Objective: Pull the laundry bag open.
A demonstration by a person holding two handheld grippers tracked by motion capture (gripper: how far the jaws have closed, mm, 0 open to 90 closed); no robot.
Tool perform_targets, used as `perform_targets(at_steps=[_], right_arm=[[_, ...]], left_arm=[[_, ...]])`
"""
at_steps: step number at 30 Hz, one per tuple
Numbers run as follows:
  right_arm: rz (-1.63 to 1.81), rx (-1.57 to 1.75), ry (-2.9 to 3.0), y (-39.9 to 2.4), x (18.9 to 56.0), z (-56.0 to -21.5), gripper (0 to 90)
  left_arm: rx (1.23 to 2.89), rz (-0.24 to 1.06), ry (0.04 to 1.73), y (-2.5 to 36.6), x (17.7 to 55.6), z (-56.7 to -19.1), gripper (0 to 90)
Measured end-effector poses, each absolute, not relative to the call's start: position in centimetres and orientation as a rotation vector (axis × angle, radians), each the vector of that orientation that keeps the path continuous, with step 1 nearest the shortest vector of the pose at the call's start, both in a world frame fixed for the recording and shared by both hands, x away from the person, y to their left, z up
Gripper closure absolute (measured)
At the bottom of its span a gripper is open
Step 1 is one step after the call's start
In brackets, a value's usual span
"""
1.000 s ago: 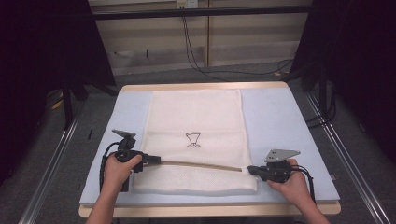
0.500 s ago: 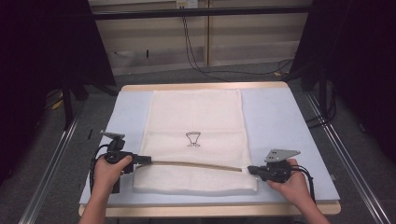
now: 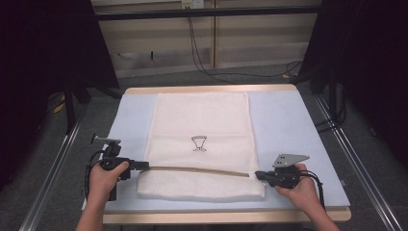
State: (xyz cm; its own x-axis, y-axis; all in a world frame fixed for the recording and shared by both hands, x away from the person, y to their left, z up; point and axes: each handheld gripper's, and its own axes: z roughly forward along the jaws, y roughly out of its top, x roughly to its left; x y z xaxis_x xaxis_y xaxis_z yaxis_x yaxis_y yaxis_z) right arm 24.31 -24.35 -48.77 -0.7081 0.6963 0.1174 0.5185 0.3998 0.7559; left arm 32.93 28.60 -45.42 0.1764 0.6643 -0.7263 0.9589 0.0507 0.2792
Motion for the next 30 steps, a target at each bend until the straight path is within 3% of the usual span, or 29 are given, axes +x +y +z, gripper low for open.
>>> perform_targets(at_steps=[30], right_arm=[[1.202,1.079,2.439,-24.4,24.3,-48.8,90.0]], left_arm=[[1.711,-0.465,1.586,31.9,32.9,-46.0,87.3]])
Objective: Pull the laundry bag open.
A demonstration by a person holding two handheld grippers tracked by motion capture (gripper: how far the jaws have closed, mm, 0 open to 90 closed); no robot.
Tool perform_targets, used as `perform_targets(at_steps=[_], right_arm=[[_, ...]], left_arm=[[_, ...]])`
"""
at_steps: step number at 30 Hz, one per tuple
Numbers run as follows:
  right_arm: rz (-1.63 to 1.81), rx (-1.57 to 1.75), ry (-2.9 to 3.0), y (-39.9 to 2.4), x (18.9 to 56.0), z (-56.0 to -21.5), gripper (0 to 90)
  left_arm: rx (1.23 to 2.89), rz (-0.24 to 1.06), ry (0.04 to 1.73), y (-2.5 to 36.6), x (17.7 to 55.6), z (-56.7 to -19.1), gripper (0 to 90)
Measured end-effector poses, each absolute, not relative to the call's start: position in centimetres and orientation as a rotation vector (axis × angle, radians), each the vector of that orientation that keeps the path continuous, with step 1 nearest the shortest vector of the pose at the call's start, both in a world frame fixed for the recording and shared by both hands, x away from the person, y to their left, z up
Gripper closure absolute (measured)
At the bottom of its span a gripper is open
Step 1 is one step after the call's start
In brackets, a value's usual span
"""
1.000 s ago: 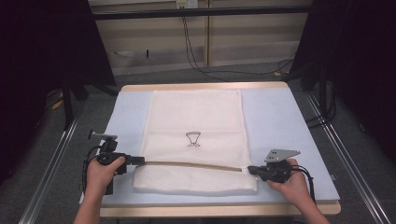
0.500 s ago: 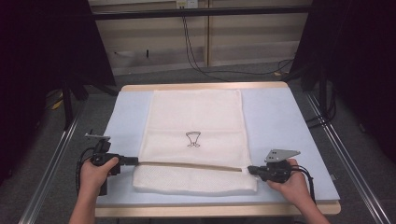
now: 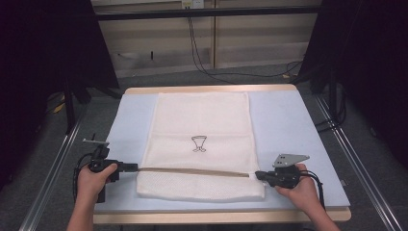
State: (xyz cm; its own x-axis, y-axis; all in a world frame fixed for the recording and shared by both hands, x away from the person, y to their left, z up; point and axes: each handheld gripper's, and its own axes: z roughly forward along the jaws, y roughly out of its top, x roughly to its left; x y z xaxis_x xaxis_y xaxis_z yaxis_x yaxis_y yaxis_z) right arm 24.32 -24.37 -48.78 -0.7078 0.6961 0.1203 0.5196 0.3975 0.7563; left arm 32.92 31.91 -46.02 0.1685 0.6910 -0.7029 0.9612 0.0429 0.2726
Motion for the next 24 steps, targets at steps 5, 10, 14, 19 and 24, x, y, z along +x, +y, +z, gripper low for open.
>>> perform_targets(at_steps=[5,10,14,19,24], right_arm=[[1.206,1.076,2.442,-24.4,24.3,-48.8,90.0],[1.207,1.076,2.443,-24.4,24.4,-48.8,90.0],[1.204,1.081,2.44,-24.4,24.4,-48.8,90.0],[1.209,1.085,2.438,-24.6,24.4,-48.6,90.0],[1.257,1.084,2.346,-25.6,24.4,-47.5,60.0]], left_arm=[[1.666,-0.463,1.597,32.4,32.7,-46.0,87.2],[1.682,-0.462,1.604,32.4,32.8,-46.0,87.2],[1.697,-0.461,1.595,32.2,32.8,-46.1,87.0],[1.662,-0.398,1.54,32.4,32.4,-45.1,78.1],[1.68,-0.211,1.44,32.0,32.2,-44.4,51.3]])
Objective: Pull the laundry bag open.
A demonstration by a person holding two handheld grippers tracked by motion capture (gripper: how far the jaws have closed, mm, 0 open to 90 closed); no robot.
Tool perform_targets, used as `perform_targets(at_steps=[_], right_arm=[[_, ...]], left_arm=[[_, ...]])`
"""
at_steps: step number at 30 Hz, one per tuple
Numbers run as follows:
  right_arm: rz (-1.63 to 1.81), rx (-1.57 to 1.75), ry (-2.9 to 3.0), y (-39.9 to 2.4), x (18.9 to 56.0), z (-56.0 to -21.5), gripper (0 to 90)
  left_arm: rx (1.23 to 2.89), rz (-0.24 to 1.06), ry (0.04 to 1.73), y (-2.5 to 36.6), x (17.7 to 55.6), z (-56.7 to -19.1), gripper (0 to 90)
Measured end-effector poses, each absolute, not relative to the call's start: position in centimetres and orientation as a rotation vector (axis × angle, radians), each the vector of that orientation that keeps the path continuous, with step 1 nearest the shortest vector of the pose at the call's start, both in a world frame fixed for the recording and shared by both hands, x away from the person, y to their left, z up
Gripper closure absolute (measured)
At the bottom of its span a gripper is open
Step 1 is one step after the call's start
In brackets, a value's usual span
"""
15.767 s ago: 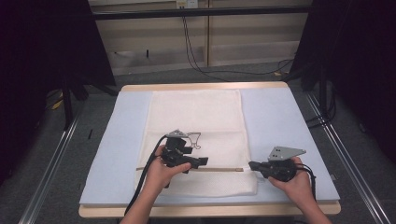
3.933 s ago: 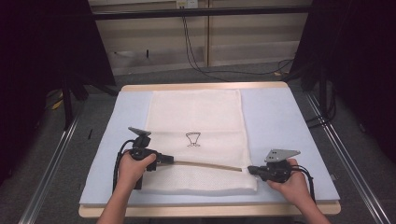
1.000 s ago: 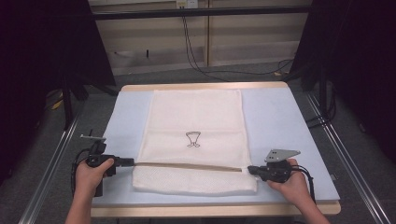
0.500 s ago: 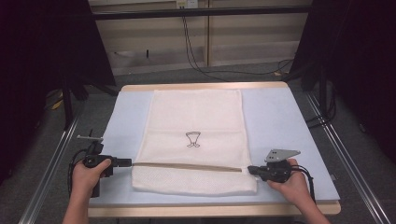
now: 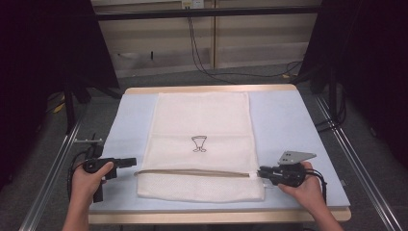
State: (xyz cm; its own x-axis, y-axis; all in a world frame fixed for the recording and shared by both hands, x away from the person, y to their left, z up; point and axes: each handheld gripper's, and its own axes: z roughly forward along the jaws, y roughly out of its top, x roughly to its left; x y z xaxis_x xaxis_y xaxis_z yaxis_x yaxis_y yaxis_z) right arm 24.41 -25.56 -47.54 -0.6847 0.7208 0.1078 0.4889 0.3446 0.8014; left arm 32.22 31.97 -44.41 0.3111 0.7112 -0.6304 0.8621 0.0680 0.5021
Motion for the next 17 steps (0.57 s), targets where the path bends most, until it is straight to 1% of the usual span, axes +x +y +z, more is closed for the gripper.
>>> perform_targets(at_steps=[1,2,3,4,5,6,7,8,9,17], right_arm=[[1.294,1.125,2.232,-26.3,24.5,-47.0,42.3],[1.294,1.125,2.232,-26.3,24.5,-47.0,42.3],[1.294,1.137,2.17,-26.9,24.6,-46.8,32.7],[1.294,1.137,2.17,-26.9,24.6,-46.8,32.7],[1.286,1.153,2.144,-27.4,24.6,-46.7,29.9],[1.286,1.153,2.144,-27.4,24.6,-46.7,29.9],[1.259,1.177,2.125,-27.7,24.7,-46.7,26.2],[1.259,1.177,2.125,-27.7,24.7,-46.7,26.2],[1.236,1.205,2.113,-28.0,24.8,-46.9,22.5],[1.219,1.236,2.098,-28.8,24.9,-47.1,21.6]], left_arm=[[1.684,-0.047,1.389,31.3,32.3,-44.3,33.6],[1.684,-0.047,1.389,31.3,32.3,-44.3,26.9],[1.739,0.056,1.341,30.7,32.5,-44.3,23.9],[1.739,0.056,1.341,30.7,32.5,-44.3,23.2],[1.765,0.094,1.334,30.4,32.5,-44.3,22.1],[1.798,0.136,1.317,30.2,32.5,-44.2,22.1],[1.816,0.189,1.307,30.0,32.5,-44.2,19.8],[1.829,0.219,1.305,29.9,32.5,-44.2,19.8],[1.838,0.27,1.309,29.8,32.5,-44.2,18.5],[1.855,0.289,1.327,29.9,32.7,-44.7,16.6]])
